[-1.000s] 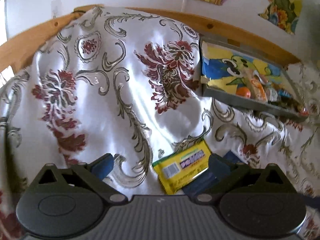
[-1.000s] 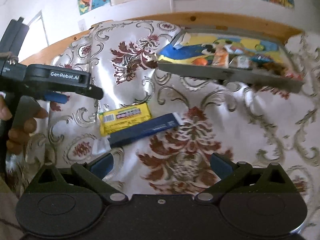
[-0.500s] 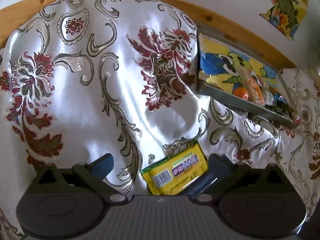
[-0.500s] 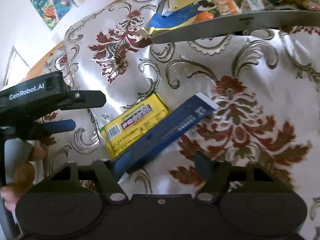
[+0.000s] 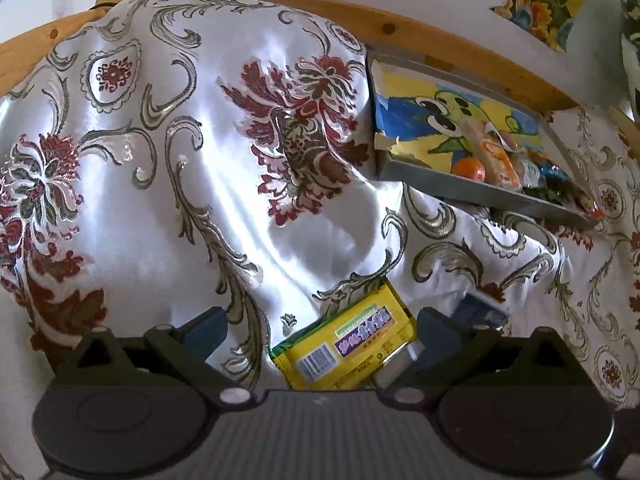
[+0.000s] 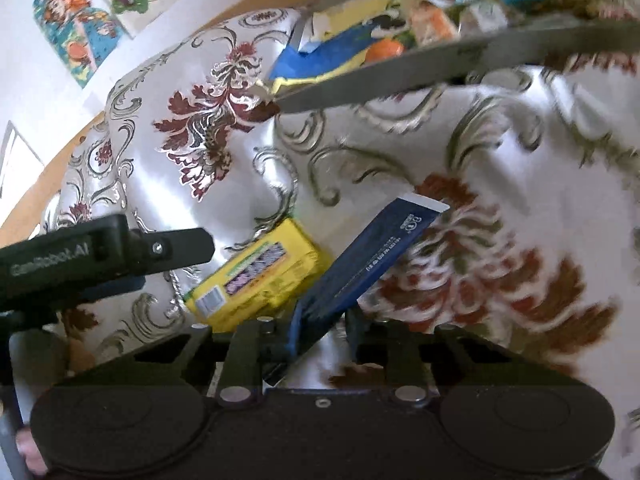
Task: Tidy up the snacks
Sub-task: 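Grasp the yellow wafer with the left gripper while the right grasps the blue bar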
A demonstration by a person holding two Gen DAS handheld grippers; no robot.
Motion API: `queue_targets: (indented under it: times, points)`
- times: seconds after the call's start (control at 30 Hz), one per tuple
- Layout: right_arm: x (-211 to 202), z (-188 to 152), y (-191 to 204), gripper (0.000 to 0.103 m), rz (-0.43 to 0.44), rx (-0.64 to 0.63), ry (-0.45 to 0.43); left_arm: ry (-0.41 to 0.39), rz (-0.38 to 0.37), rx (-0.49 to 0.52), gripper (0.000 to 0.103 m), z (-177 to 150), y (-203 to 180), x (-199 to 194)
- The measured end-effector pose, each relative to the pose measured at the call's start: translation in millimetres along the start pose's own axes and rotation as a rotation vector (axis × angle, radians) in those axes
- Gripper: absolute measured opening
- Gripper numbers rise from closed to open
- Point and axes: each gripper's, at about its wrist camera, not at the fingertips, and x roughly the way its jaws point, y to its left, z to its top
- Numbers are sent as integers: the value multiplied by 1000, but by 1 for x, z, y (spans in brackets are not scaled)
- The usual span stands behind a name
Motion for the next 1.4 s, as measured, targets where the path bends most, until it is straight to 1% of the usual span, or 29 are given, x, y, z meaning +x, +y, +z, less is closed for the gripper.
queue_targets:
  times: [0.1,0.17,0.2,0.27,0.4,0.47,0.53,0.63,0.73,0.8,0.87,0.93,1.03,1.17,1.23,1.3,1.4]
  points:
    - [-15,4,-17,23,-15,-49,15,-6,-3,43,102,-3,-4,1]
    - [-23,7,-31,23,-10,-66,48,-10,3,92,102,-6,-11,2]
    - [-29,9,-39,23,1,-70,71,-15,10,127,102,-7,-15,4]
    - [-37,9,-49,20,0,-94,106,-23,18,228,102,-12,-26,9]
    - [-52,8,-62,20,2,-135,129,-10,29,420,99,-23,-48,21]
    - [-55,5,-65,20,7,-140,124,2,33,481,98,-28,-55,27]
    - [-56,3,-66,20,14,-137,113,26,53,514,96,-32,-58,34]
    - [-55,-1,-66,20,35,-137,105,53,67,505,94,-35,-56,39]
    - [-52,-4,-64,21,49,-153,99,69,53,462,91,-33,-51,41]
    - [-51,-5,-65,21,59,-150,96,79,55,443,81,-31,-49,41]
    - [-49,-5,-66,21,63,-143,93,87,65,433,74,-30,-47,41]
    - [-47,-5,-66,21,64,-139,93,100,63,414,70,-27,-47,40]
    - [-46,-6,-66,21,70,-142,94,125,59,404,66,-27,-48,40]
    - [-46,-6,-64,21,75,-153,89,180,18,372,62,-29,-55,37]
    - [-47,-6,-63,21,77,-156,87,212,-2,336,61,-31,-58,33]
    - [-48,-5,-63,21,77,-158,85,249,-25,294,57,-34,-60,30]
    - [-48,-5,-63,21,69,-161,81,293,-55,238,54,-39,-64,28]
